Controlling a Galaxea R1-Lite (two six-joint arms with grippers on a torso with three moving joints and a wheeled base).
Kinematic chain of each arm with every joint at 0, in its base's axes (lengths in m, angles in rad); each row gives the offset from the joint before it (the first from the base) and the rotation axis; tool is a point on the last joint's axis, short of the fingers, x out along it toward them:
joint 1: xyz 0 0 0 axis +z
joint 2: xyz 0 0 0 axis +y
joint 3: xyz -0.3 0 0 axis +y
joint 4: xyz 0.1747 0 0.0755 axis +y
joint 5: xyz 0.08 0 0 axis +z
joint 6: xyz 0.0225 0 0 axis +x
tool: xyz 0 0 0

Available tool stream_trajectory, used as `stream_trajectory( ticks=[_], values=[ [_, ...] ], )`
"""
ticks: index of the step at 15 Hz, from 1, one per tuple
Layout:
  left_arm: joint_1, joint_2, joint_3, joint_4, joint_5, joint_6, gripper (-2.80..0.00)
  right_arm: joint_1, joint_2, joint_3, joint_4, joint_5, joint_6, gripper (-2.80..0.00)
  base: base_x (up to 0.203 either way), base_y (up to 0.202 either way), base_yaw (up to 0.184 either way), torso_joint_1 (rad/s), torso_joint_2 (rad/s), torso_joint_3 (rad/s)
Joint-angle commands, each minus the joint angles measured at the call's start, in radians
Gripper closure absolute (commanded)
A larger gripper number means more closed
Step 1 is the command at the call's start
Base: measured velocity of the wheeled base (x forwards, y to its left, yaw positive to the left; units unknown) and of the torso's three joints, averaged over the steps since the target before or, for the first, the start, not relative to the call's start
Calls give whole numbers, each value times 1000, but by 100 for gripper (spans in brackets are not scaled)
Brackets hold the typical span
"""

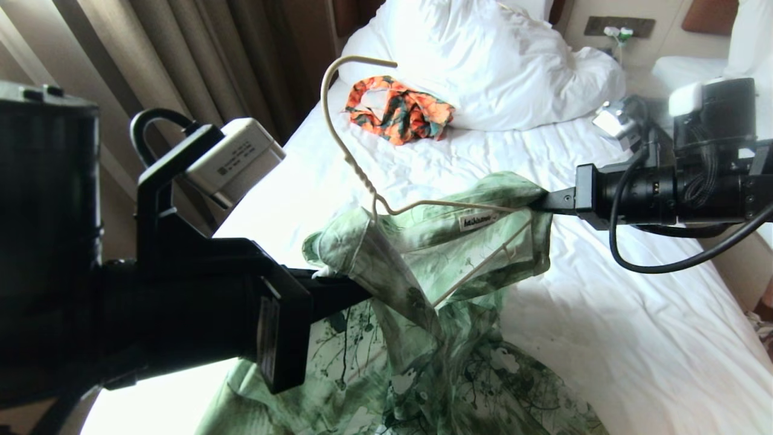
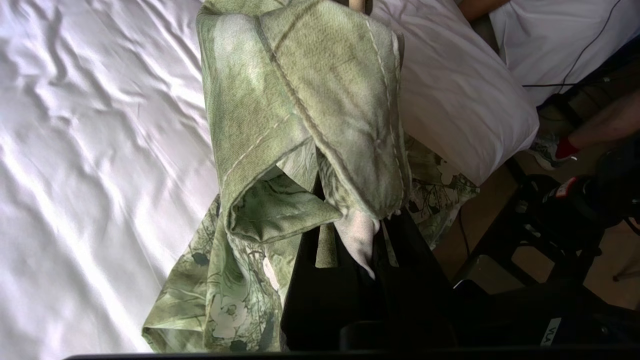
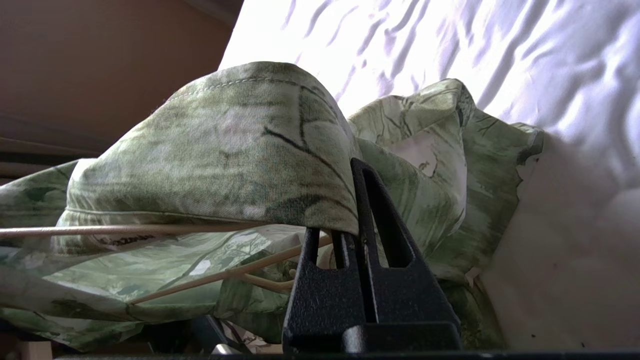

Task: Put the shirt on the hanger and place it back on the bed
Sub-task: Hook the other side of the shirt onto the hanger

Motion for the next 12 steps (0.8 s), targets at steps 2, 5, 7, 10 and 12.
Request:
stream_trajectory(
  ticks=[2, 5, 7, 10, 12],
  values=[
    [0, 3, -17, 7, 16, 3, 0, 2, -32, -29, 46, 5, 2, 0, 0, 0, 0, 0, 0, 0],
    [0, 3, -21, 7, 36, 39, 0, 6, -57, -52, 95, 5, 2, 0, 0, 0, 0, 0, 0, 0],
    [0, 4, -29, 10, 55, 68, 0, 5, -65, -81, 141, 5, 1, 0, 0, 0, 0, 0, 0, 0],
    [0, 4, -85, 50, 59, 95, 0, 11, -70, -122, 215, 5, -2, 0, 0, 0, 0, 0, 0, 0],
    [0, 2, -146, 121, 59, 99, 0, 14, -66, -124, 222, 2, -6, 0, 0, 0, 0, 0, 0, 0]
  ],
)
